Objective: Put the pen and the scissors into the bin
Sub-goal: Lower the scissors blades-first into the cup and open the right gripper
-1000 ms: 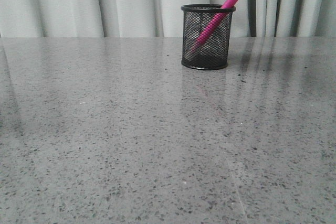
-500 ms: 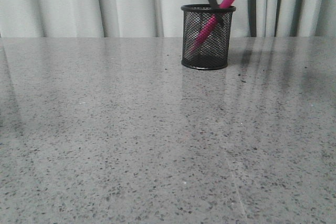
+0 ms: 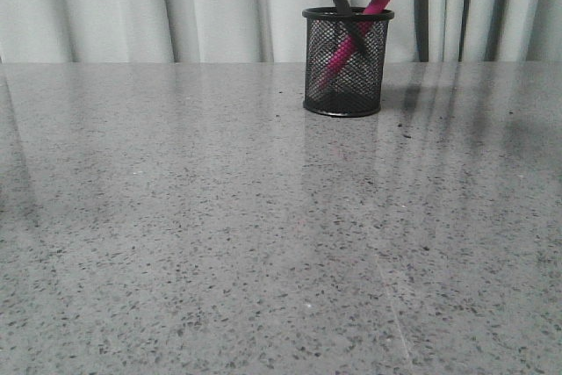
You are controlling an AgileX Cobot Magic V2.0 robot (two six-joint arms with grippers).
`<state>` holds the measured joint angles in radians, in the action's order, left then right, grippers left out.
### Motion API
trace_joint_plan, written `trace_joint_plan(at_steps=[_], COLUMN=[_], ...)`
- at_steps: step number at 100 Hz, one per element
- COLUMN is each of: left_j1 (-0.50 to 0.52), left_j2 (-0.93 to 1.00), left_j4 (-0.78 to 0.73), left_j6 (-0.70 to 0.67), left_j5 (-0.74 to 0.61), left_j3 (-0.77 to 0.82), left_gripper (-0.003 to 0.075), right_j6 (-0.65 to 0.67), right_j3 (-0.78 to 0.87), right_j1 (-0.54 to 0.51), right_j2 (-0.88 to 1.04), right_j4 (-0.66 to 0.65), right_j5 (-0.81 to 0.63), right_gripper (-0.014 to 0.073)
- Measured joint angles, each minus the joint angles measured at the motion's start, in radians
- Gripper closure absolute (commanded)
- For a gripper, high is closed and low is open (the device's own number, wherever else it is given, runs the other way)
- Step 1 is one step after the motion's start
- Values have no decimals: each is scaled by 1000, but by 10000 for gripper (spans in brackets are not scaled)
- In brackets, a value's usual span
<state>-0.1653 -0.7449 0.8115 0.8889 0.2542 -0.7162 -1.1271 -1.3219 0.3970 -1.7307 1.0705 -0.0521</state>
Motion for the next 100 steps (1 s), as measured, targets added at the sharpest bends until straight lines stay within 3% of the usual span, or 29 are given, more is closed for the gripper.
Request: trace_joint_plan(at_steps=[66, 100], left_j1=[0, 0], left_j2=[0, 0], left_j4=[0, 2], left_j6=[0, 0], left_j5=[-4, -4], left_j3=[0, 0], left_gripper=[739, 739], right_j6=[0, 0], right_j3=[17, 17], right_j1=[0, -33], right_j2=[0, 0], right_j4=[0, 0], right_j5=[86, 151], right_gripper=[668, 599])
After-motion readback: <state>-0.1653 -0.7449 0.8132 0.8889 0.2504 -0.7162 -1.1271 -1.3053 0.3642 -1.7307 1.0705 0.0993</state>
